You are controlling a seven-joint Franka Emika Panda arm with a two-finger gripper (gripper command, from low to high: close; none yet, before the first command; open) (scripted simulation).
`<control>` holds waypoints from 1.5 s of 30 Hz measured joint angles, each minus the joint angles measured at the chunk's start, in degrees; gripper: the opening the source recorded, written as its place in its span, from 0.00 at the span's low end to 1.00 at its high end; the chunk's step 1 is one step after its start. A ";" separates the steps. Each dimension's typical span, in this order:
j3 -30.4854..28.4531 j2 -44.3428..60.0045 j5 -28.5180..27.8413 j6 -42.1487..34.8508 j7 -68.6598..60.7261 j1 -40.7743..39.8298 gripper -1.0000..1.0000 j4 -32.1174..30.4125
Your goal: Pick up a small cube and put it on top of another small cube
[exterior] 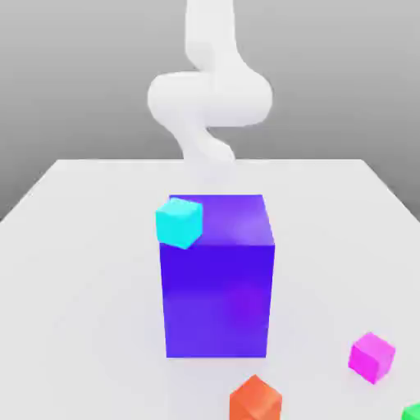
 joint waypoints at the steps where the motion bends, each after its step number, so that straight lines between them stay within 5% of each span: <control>1: -0.05 2.27 0.83 0.89 -0.84 1.20 0.50 -0.38; 16: 5.82 33.65 6.98 13.32 -8.65 13.29 0.50 -5.65; 31: 4.21 64.34 -7.79 30.11 -0.40 24.76 0.50 -7.61; 32: 3.97 65.44 -7.98 30.96 -0.24 24.96 0.00 -7.39; 39: 4.04 65.21 -8.11 30.76 -0.15 24.90 0.00 -7.44; 45: 6.15 56.12 -5.85 22.07 -4.18 23.14 0.00 -7.88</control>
